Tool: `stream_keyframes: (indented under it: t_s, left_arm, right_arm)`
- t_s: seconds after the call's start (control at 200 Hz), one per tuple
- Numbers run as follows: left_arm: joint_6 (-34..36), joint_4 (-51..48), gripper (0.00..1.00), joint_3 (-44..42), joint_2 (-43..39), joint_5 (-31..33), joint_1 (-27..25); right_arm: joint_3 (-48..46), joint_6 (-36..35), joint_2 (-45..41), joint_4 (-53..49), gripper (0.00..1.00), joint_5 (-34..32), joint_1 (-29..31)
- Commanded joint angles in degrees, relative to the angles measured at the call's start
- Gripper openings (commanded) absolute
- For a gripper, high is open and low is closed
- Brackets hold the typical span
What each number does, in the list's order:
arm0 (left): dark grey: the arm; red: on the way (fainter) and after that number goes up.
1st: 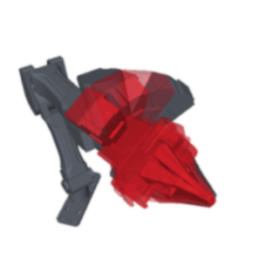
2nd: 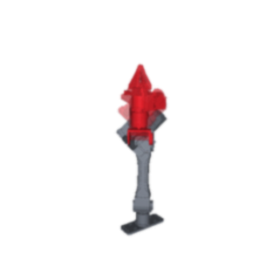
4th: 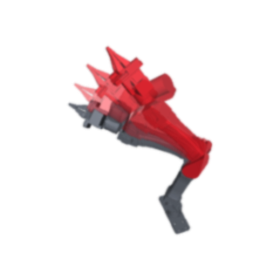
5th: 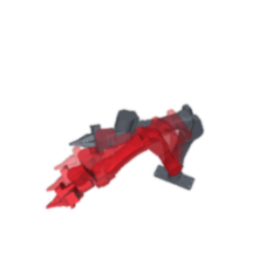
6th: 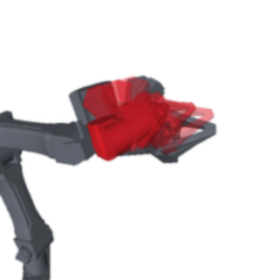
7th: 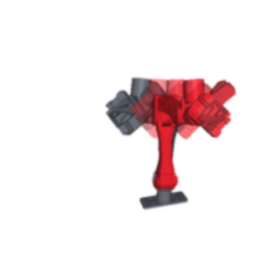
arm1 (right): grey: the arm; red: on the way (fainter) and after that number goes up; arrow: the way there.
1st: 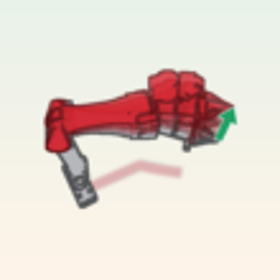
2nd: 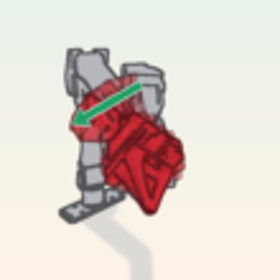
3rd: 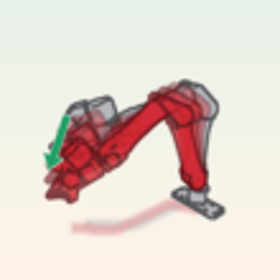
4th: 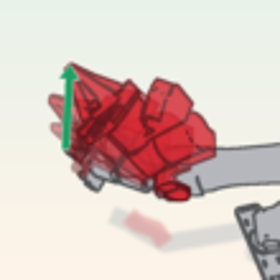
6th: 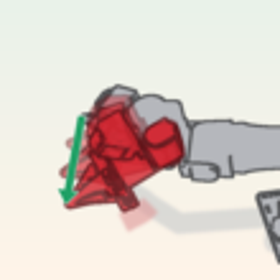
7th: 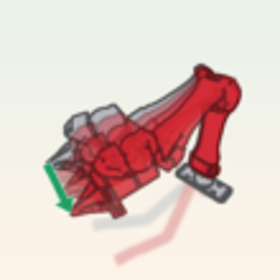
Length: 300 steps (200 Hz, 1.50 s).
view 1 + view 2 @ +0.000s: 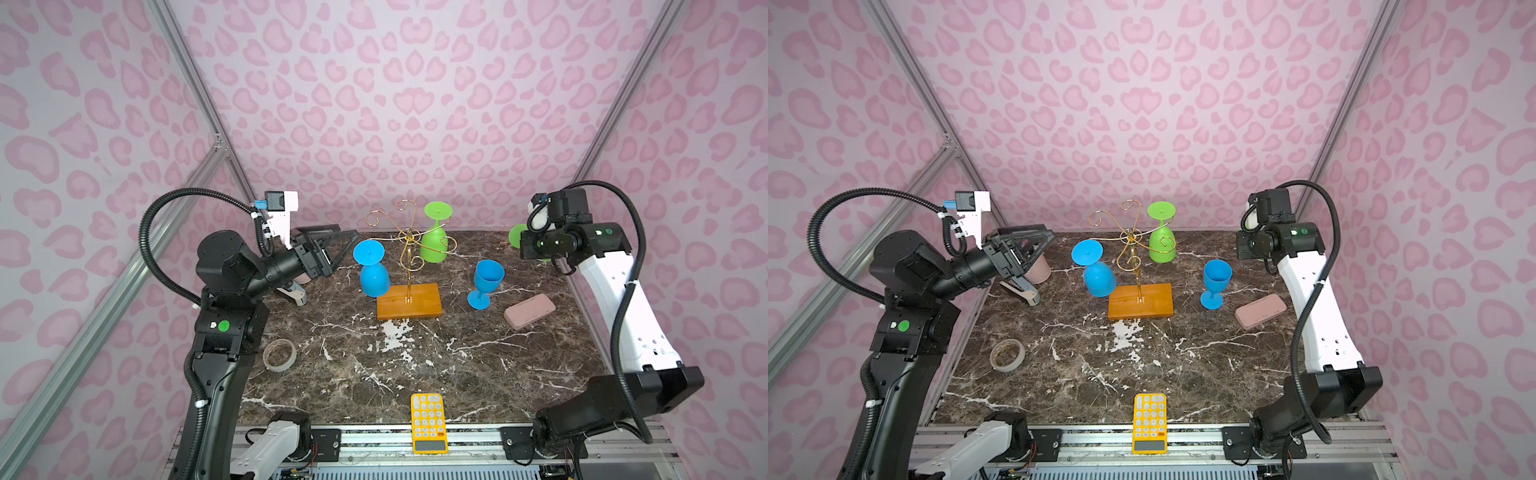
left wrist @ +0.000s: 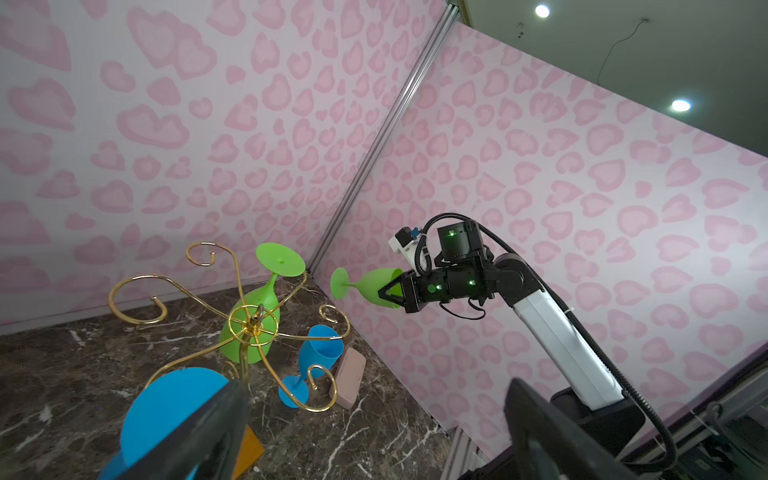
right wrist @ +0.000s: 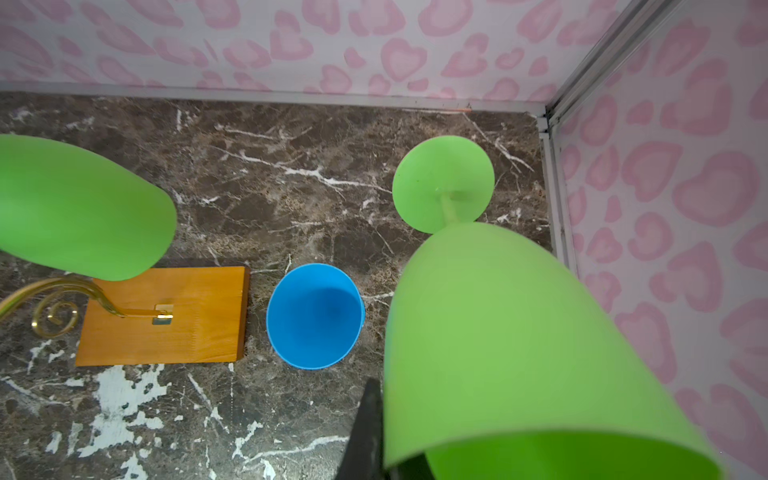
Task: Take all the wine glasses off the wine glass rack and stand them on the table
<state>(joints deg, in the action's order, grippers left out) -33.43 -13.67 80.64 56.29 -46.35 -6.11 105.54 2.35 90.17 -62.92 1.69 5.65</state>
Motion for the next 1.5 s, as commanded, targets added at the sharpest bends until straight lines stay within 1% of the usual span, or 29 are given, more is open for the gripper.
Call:
stream_keyframes:
  t_s: [0.0,0.11,0.195,0.355,0.555,0.74,1.005,1.145,1.31,1.495]
  left_arm:
    - [7.68,-5.15,0.97,0.04,-1.4,8.62,0.05]
    - [10.43,-7.11,0.97,-0.94,-3.27,13.95,0.04]
    - [12.11,-7.89,0.97,-1.65,-4.32,15.94,0.05]
    - [14.24,-10.09,0.97,-1.76,-4.98,17.77,-0.04]
    - [14.95,-10.56,0.97,-1.98,-5.32,17.87,-0.11]
    - [15.65,-11.33,0.97,-1.73,-5.47,18.31,-0.31]
    - [15.74,-11.47,0.97,-1.64,-5.36,18.22,-0.47]
    - [15.92,-11.73,0.97,-1.39,-5.27,18.13,-0.42]
    - [15.87,-11.82,0.97,-1.38,-5.38,18.13,-0.52]
    - [16.11,-12.08,0.97,-1.37,-5.33,18.48,-0.55]
  right_arm:
    - [2.66,-2.05,4.54,-5.04,0.0,1.59,-1.05]
    - [5.24,-2.34,9.27,-6.84,0.0,2.27,-1.78]
    - [6.85,-3.3,12.9,-8.94,0.0,2.64,-1.7]
    - [9.23,-3.85,18.11,-13.4,0.0,2.27,-1.69]
    - [6.2,-4.32,20.46,-12.73,0.0,1.31,-1.6]
    - [7.68,-4.19,24.26,-13.98,0.0,0.84,-1.42]
    - [7.97,-4.34,25.11,-13.99,0.0,2.24,-2.05]
    - [8.11,-4.26,24.97,-14.16,0.0,1.83,-2.02]
    - [8.41,-4.28,25.14,-14.08,0.1,3.06,-2.09]
    - [9.71,-4.03,24.92,-14.25,0.13,3.49,-2.04]
